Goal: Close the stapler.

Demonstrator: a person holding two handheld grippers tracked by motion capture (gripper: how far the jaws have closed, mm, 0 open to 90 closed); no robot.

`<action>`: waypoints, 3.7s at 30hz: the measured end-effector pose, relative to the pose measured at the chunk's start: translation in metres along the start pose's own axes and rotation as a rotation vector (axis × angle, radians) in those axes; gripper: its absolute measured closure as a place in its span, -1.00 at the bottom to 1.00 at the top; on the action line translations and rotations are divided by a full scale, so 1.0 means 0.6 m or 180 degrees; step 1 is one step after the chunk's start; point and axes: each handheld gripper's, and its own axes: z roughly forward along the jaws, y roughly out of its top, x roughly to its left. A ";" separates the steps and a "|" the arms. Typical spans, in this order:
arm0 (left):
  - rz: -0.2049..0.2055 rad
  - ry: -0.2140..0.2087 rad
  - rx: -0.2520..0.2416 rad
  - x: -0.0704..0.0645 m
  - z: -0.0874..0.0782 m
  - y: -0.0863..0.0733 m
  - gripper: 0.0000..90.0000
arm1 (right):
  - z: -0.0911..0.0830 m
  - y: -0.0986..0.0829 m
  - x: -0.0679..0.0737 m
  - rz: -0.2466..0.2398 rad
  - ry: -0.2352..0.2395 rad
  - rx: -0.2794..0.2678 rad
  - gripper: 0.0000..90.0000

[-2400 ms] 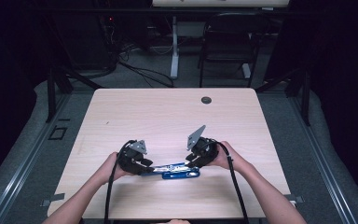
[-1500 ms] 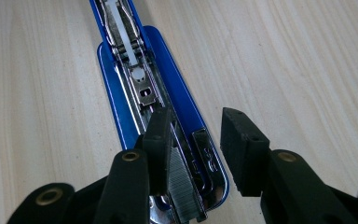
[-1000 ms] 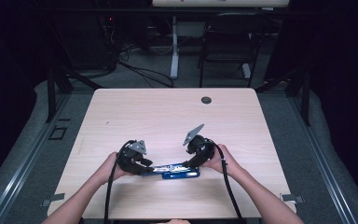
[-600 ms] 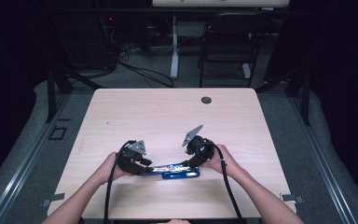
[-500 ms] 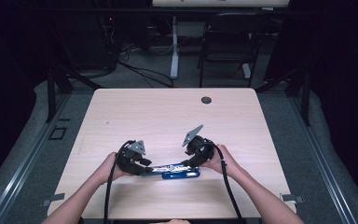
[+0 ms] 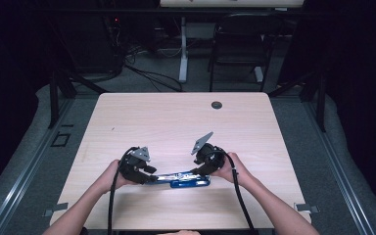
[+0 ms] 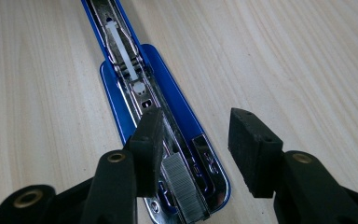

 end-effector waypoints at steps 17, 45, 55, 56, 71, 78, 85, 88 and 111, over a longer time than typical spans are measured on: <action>-0.0057 0.0013 0.0013 0.001 -0.007 -0.008 0.34 | 0.011 0.018 0.026 -0.0094 0.0067 -0.0188 0.73; -0.0040 -0.0107 0.0403 0.002 0.012 -0.020 0.25 | 0.056 0.041 0.057 -0.0172 0.0197 -0.0225 0.98; 0.0020 -0.0129 0.0299 0.003 0.003 -0.022 0.38 | 0.057 0.040 0.058 -0.0088 0.0217 -0.0259 0.98; 0.0029 -0.0131 0.0291 0.003 0.001 -0.021 0.38 | 0.057 0.040 0.058 -0.0087 0.0215 -0.0259 0.98; 0.0167 -0.0110 0.0349 -0.003 -0.016 -0.001 0.40 | 0.055 0.040 0.062 -0.0073 0.0211 -0.0297 0.96; 0.0243 -0.0097 0.0345 -0.007 -0.031 0.015 0.41 | 0.054 0.039 0.063 -0.0076 0.0229 -0.0288 0.97; 0.0347 -0.0082 0.0460 -0.012 -0.040 0.039 0.42 | 0.052 0.037 0.063 -0.0059 0.0223 -0.0304 0.97; 0.0390 -0.0082 0.0533 -0.014 -0.042 0.049 0.43 | 0.052 0.036 0.063 -0.0053 0.0219 -0.0324 0.97; 0.0806 -0.0048 0.0973 -0.041 -0.053 0.151 0.45 | 0.039 0.027 0.057 0.0058 0.0236 -0.0476 0.96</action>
